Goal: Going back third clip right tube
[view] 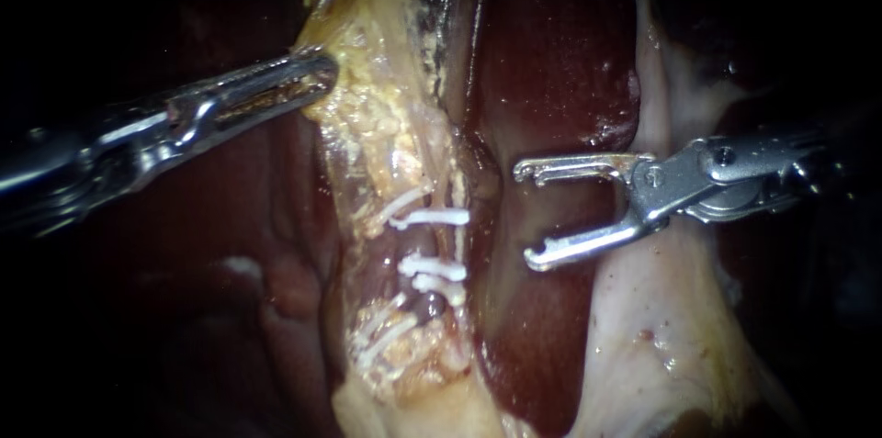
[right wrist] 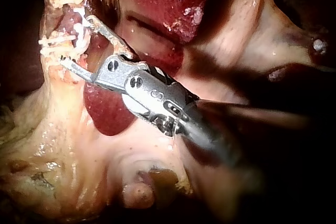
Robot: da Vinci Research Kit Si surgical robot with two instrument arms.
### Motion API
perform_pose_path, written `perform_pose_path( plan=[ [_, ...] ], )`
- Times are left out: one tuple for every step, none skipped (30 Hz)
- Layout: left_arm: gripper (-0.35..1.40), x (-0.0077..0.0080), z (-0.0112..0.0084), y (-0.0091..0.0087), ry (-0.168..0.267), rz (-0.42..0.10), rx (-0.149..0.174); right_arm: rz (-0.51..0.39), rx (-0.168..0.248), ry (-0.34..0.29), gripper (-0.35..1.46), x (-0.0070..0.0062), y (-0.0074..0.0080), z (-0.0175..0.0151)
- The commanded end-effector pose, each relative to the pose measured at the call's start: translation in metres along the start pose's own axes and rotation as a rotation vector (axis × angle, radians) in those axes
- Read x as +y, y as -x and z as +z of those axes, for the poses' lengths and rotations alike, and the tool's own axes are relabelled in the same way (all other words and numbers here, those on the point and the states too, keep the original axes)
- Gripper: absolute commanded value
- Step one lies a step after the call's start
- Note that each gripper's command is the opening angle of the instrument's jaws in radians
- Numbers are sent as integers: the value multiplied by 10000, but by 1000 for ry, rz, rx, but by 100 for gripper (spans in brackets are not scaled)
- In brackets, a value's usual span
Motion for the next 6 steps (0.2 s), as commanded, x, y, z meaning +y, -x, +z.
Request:
perform_pose_path(
  plan=[
    [-35,1,-2,1,-1,0,0,1,0,-1,60,-1,0,0],
    [-35,1,-3,1,-2,0,0,1,0,-1,60,-1,0,0],
    [-35,2,-3,1,-2,0,0,1,0,-1,60,-1,0,0],
    [-35,2,-4,1,-3,0,0,1,0,-1,60,-1,0,0],
    [-35,3,-5,1,-3,0,0,-5,0,-4,60,-1,0,0],
    [-35,3,-5,1,-4,0,1,-5,0,-4,60,-1,0,0]
  ],
)
